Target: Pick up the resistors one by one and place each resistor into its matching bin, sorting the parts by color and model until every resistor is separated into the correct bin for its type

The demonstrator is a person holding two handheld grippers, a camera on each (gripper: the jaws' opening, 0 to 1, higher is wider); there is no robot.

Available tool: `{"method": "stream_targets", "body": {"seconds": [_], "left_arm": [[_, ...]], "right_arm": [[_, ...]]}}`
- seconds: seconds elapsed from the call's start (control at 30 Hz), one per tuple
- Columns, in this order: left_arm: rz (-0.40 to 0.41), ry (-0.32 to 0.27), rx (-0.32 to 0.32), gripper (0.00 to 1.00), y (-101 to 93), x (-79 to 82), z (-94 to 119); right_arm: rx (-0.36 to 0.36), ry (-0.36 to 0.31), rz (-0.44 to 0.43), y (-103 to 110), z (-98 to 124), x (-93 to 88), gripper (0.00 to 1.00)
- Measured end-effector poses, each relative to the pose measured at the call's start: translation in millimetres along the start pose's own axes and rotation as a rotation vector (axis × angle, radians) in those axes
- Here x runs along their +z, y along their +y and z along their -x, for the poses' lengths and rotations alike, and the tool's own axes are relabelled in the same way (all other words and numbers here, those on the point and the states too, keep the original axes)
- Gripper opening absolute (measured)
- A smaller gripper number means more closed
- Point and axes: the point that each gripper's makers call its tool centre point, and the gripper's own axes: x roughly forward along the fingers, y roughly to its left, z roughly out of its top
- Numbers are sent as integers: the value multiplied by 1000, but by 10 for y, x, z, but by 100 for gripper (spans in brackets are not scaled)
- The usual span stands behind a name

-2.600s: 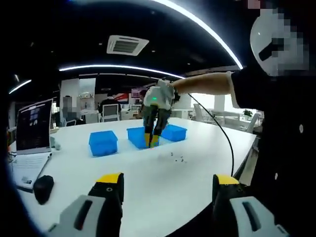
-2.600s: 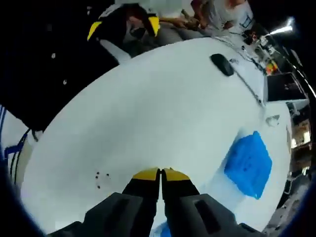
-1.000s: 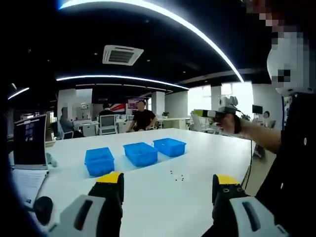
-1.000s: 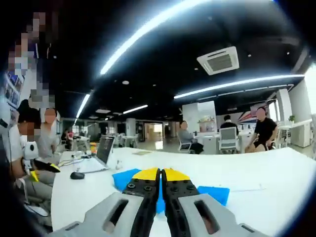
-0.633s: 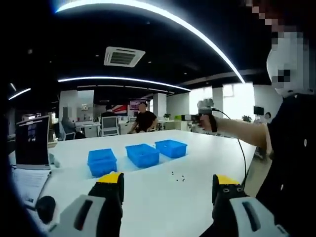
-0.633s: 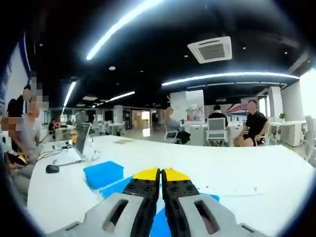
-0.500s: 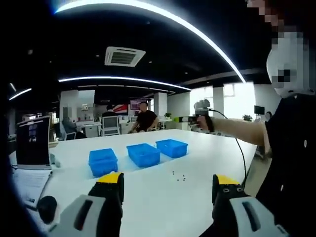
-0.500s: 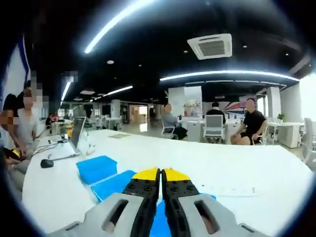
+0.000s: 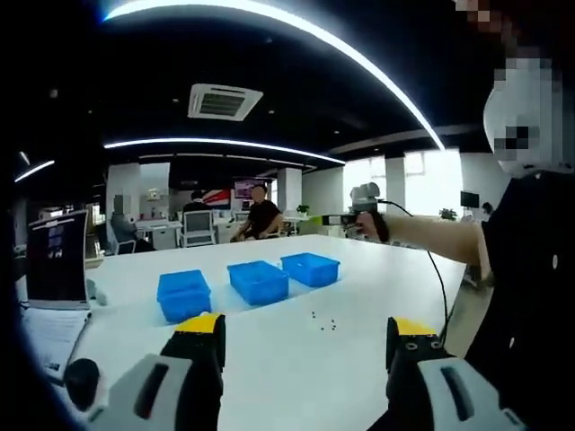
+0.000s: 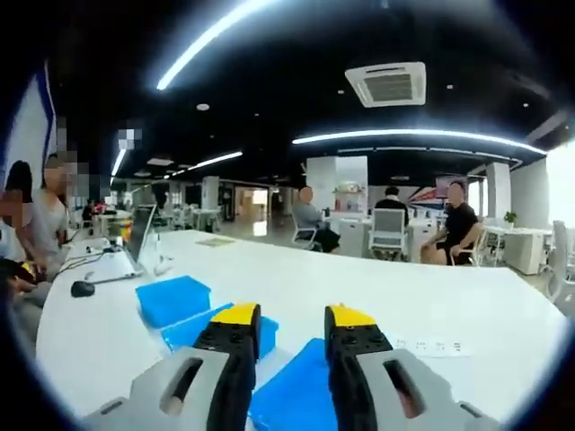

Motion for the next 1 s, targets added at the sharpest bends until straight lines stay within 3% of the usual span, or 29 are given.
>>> {"method": "stream_targets", "body": {"seconds": [0.2, 0.37, 0.53, 0.63, 0.7, 0.9, 1.0], "left_arm": [[0, 2, -14, 74, 21, -10, -71], [-2, 0, -24, 74, 29, -7, -124], [-8, 9, -31, 74, 36, -22, -166], [-4, 10, -33, 74, 44, -22, -183], [-1, 10, -32, 74, 49, -23, -193], [8, 16, -22, 74, 78, -50, -213], [7, 20, -18, 74, 85, -69, -202]], "right_arm": [[31, -39, -16, 169, 488, 63, 32], [58, -78, -29, 372, 1069, 8, 33], [50, -89, -60, 552, 1687, -188, 34], [3, -91, -93, 593, 2046, -341, 36], [-41, -57, -80, 611, 2277, -500, 38], [-82, 23, -45, 689, 2598, -739, 44], [-77, 40, -25, 737, 2654, -743, 45]]}}
